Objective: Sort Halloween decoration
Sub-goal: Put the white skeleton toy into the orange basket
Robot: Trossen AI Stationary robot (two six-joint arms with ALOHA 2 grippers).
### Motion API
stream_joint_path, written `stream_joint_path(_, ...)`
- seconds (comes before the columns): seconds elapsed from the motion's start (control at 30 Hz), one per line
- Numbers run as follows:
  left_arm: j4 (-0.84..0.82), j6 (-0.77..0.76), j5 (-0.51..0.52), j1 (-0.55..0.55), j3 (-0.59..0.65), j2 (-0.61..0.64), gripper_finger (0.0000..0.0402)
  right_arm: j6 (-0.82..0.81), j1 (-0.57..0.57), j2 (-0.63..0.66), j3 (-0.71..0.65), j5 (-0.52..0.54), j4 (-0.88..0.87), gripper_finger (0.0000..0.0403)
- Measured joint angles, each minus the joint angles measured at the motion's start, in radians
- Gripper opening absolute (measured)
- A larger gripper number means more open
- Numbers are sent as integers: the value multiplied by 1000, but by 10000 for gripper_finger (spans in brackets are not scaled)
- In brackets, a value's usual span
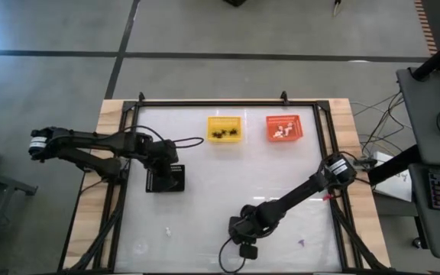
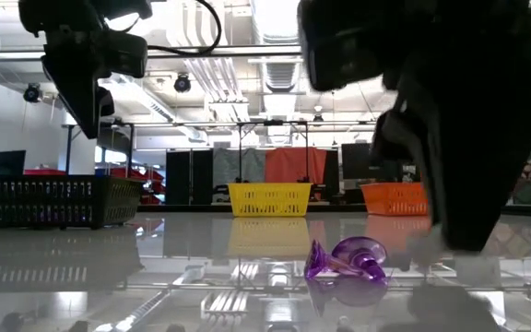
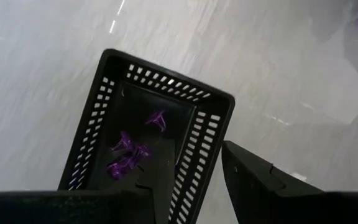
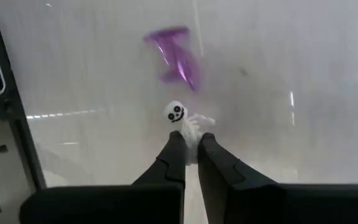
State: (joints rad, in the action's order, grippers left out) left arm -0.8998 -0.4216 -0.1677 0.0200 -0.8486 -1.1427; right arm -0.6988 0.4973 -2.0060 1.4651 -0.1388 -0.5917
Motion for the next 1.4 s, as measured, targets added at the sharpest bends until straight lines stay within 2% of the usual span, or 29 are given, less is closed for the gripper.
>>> stream_joint_path(0.13, -18, 18, -1, -6, 0, 0, 116, -48, 0, 55, 0, 27, -94, 12)
stream_joint_path(0.3, -17, 19, -1, -13, 0, 0, 116, -104, -22, 142, 0, 135, -310, 11)
stream_joint_path(0.47, -17, 20, -1, -24, 0, 0, 116, -169, -104, 233, -4, 255, -571, 11)
stream_joint_path(0.6, -18, 18, -1, -31, 0, 0, 116, -152, -203, 328, -42, 307, -655, 11)
stream_joint_path(0.93, -18, -55, -6, -31, 0, 0, 116, 57, -569, 607, -278, 353, -645, 11)
stream_joint_path(1.1, -24, -116, -53, -61, -25, 0, 107, 212, -790, 730, -382, 348, -539, 11)
stream_joint_path(1.2, -25, -164, -55, -88, -52, 0, 98, 287, -932, 779, -435, 307, -477, 11)
stream_joint_path(1.27, -26, -205, -55, -106, -73, 0, 91, 351, -1019, 795, -467, 234, -440, 11)
stream_joint_path(1.33, -30, -234, -55, -129, -90, 0, 87, 409, -1091, 796, -491, 164, -409, 11)
stream_joint_path(1.4, -35, -268, -55, -153, -103, 0, 84, 459, -1144, 787, -509, 147, -380, 15)
